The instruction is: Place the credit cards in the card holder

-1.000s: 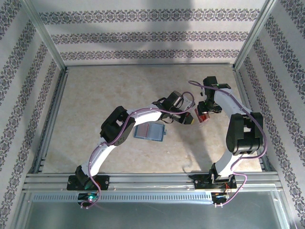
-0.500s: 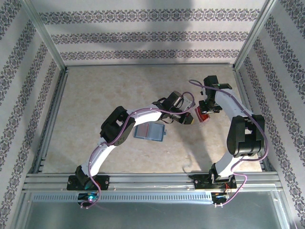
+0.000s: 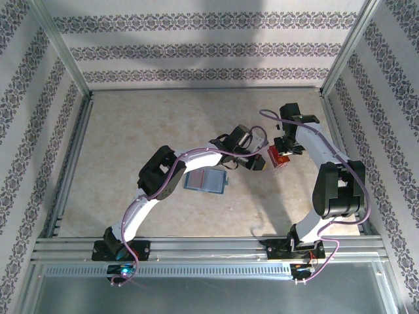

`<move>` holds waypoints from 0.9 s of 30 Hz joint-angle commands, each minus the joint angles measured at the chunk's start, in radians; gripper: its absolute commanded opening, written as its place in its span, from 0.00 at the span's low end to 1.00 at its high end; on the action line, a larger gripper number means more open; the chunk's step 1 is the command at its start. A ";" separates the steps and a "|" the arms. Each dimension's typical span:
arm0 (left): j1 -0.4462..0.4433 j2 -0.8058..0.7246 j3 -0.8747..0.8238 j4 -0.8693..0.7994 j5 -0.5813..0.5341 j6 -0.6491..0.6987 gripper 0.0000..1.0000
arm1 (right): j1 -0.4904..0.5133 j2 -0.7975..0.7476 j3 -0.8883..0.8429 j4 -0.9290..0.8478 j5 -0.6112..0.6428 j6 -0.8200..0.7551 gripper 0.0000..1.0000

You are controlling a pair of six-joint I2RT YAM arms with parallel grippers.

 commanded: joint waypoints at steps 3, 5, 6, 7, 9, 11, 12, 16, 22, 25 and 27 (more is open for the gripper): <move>-0.005 0.022 -0.029 -0.076 -0.057 0.032 0.01 | 0.013 -0.020 -0.015 -0.016 0.040 0.002 0.20; -0.005 0.023 -0.029 -0.077 -0.058 0.034 0.01 | 0.014 -0.018 -0.016 -0.015 0.036 0.001 0.19; -0.005 0.024 -0.030 -0.079 -0.058 0.033 0.00 | 0.015 -0.016 -0.016 -0.015 0.033 0.001 0.19; -0.005 0.024 -0.030 -0.079 -0.058 0.035 0.01 | 0.016 -0.014 -0.015 -0.018 0.033 0.001 0.20; -0.005 0.024 -0.030 -0.080 -0.058 0.037 0.01 | 0.017 -0.014 -0.016 -0.016 0.038 0.000 0.21; -0.005 0.024 -0.029 -0.080 -0.057 0.037 0.01 | 0.015 -0.014 -0.016 -0.013 0.034 0.001 0.24; -0.005 0.023 -0.029 -0.080 -0.059 0.037 0.01 | 0.015 -0.011 -0.015 -0.013 0.034 0.001 0.26; -0.005 0.023 -0.027 -0.080 -0.059 0.037 0.01 | 0.014 0.001 -0.015 -0.015 0.022 0.001 0.32; -0.005 0.013 -0.005 -0.087 -0.042 0.017 0.01 | 0.004 0.011 -0.015 -0.019 0.021 0.005 0.31; -0.005 -0.019 0.004 -0.084 -0.024 0.003 0.03 | 0.000 0.010 -0.015 -0.020 0.020 0.005 0.31; -0.005 -0.043 0.013 -0.092 -0.015 0.004 0.06 | 0.000 0.010 -0.014 -0.019 0.020 0.006 0.30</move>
